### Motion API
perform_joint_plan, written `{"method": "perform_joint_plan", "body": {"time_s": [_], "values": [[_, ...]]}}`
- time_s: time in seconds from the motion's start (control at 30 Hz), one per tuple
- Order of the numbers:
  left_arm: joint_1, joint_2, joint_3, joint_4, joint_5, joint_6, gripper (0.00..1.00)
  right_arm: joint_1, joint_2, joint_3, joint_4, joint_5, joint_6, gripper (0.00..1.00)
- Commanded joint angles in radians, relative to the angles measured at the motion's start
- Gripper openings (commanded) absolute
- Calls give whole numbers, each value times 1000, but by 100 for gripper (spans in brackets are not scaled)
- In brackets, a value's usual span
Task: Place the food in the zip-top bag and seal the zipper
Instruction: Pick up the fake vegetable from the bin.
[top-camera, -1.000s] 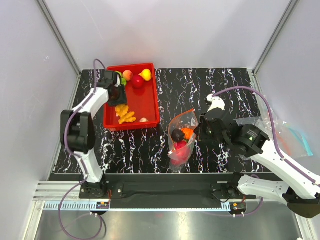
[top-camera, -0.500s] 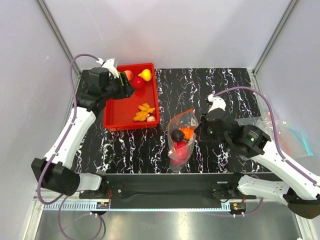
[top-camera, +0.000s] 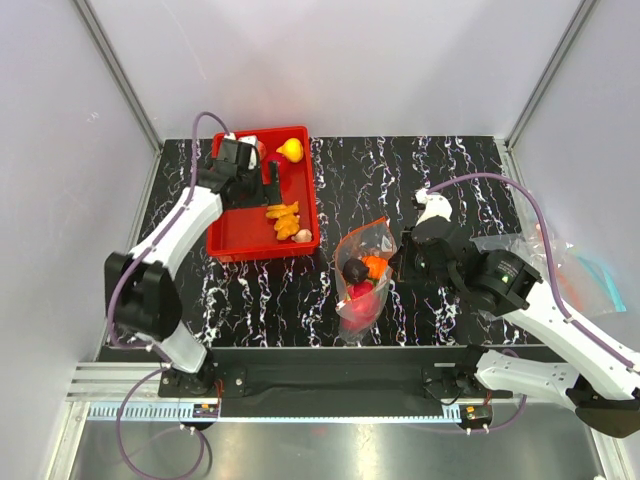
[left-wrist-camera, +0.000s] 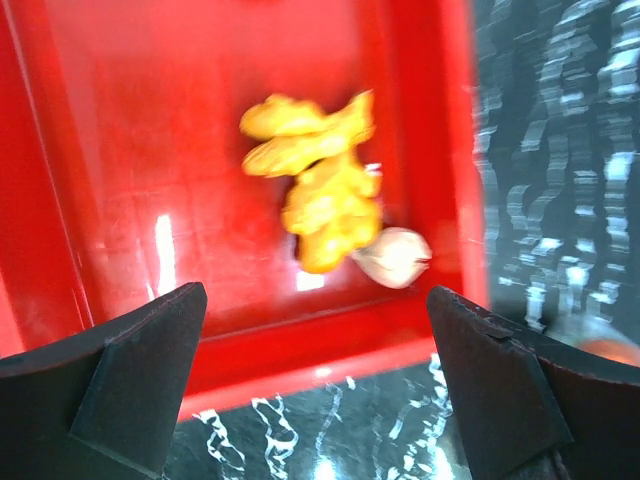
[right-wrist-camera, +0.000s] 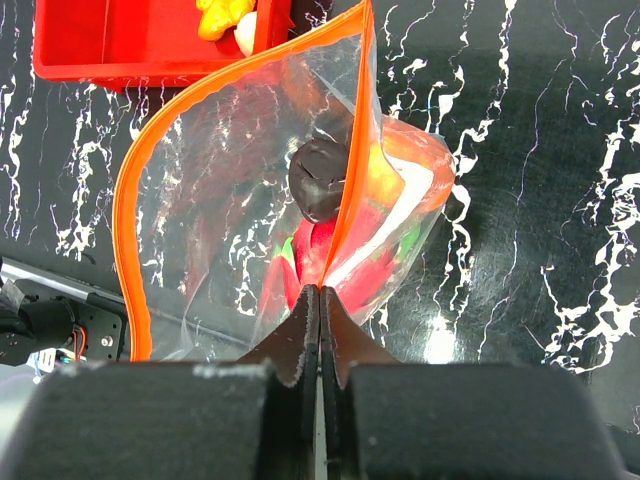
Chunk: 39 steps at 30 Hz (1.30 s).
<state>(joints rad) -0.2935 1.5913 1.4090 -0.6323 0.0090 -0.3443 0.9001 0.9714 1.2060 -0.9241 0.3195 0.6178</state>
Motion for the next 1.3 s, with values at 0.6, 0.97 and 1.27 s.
{"method": "perform_joint_plan", "body": {"time_s": [0.6,0.97,1.27], "values": [[13,435,258,106,17,294,99,-7,44,41,30,-5,-23,0],[11,619,444,-53,60,249,99,-7,38,43,19,3,-20,0],[-39,576,346,-78,106,231,99,-7,44,46,25,-3,-20,0]]}}
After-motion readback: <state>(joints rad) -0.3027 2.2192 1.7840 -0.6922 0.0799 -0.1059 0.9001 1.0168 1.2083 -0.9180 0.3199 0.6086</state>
